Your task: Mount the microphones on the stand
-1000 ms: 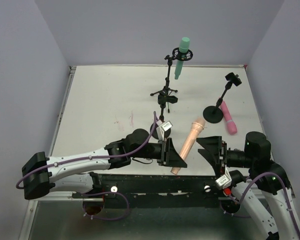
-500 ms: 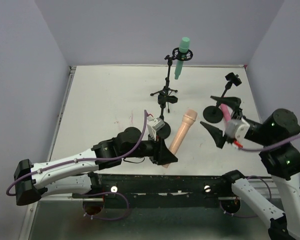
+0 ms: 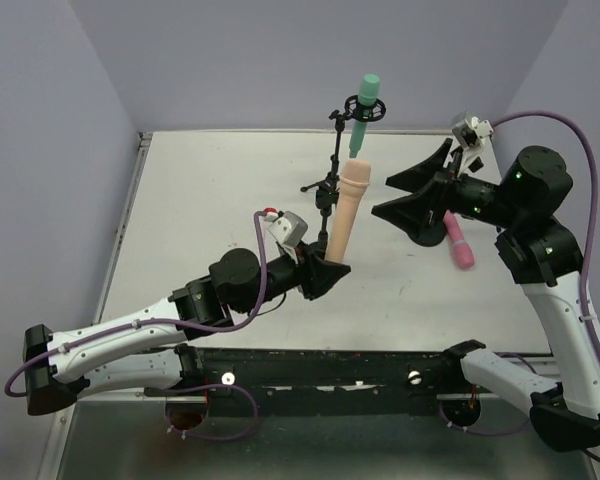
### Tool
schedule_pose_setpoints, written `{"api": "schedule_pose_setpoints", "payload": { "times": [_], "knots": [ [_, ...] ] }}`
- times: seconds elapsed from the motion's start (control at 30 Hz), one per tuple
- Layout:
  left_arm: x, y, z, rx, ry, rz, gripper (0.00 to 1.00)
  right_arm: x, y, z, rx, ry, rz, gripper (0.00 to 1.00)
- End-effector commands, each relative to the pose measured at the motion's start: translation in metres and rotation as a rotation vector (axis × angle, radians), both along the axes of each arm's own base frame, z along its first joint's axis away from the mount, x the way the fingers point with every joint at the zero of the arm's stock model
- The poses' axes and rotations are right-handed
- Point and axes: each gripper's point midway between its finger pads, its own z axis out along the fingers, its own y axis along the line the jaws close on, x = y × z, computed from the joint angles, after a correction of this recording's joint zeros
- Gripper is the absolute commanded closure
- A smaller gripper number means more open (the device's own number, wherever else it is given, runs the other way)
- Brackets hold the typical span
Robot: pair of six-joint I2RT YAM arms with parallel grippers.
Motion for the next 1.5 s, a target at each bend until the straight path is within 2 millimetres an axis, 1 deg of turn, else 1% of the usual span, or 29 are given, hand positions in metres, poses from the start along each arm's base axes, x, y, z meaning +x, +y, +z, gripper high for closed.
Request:
{"api": "schedule_pose_setpoints", "payload": {
  "times": [0.0,0.07,0.13,0.2,0.3,0.43,0.67,0.9,1.03,1.13,1.2,1.23,1.27,1.33,1.37,1.4,1.43,1.47],
  "knots": [
    [0.02,0.002,0.07,-0.155,-0.145,0.098,1.0,-0.018,0.015,0.008,0.2,0.308,0.1,0.01],
    [0.022,-0.008,0.079,-0.161,-0.149,0.088,1.0,-0.015,0.017,0.005,0.209,0.304,0.11,0.03],
    [0.023,-0.018,0.083,-0.172,-0.138,0.07,1.0,-0.013,0.018,0.008,0.219,0.282,0.119,0.03],
    [0.022,-0.03,0.085,-0.184,-0.128,0.044,1.0,-0.013,0.02,0.013,0.231,0.266,0.14,0.04],
    [0.021,-0.046,0.086,-0.196,-0.109,0.006,1.0,-0.008,0.02,0.019,0.24,0.247,0.125,0.05],
    [0.02,-0.061,0.086,-0.2,-0.092,-0.03,1.0,-0.009,0.021,0.025,0.247,0.23,0.14,0.07],
    [0.019,-0.068,0.077,-0.186,-0.069,-0.05,1.0,-0.01,0.02,0.024,0.251,0.231,0.135,0.15],
    [0.018,-0.066,0.072,-0.182,-0.06,-0.049,1.0,-0.007,0.018,0.027,0.264,0.241,0.114,0.26],
    [0.018,-0.065,0.069,-0.18,-0.06,-0.048,1.0,-0.006,0.018,0.031,0.277,0.241,0.115,0.39],
    [0.018,-0.064,0.068,-0.18,-0.06,-0.047,1.0,-0.006,0.017,0.03,0.281,0.251,0.119,0.5],
    [0.016,-0.064,0.067,-0.179,-0.059,-0.052,1.0,-0.006,0.018,0.029,0.283,0.26,0.128,0.65],
    [0.016,-0.064,0.066,-0.175,-0.059,-0.054,1.0,-0.006,0.018,0.029,0.287,0.26,0.134,0.76],
    [0.016,-0.064,0.067,-0.176,-0.062,-0.056,1.0,-0.008,0.018,0.029,0.286,0.265,0.143,0.81],
    [0.015,-0.064,0.065,-0.167,-0.072,-0.064,1.0,-0.009,0.018,0.028,0.281,0.262,0.152,0.85],
    [0.013,-0.063,0.066,-0.166,-0.079,-0.071,0.91,-0.011,0.018,0.033,0.282,0.227,0.163,0.86],
    [0.011,-0.061,0.067,-0.162,-0.086,-0.078,0.73,-0.011,0.018,0.034,0.277,0.209,0.168,0.87],
    [0.012,-0.058,0.066,-0.149,-0.1,-0.08,0.58,-0.012,0.018,0.035,0.269,0.191,0.174,0.87],
    [0.007,-0.053,0.07,-0.146,-0.12,-0.1,0.44,-0.014,0.018,0.038,0.258,0.161,0.18,0.88]
  ]
}}
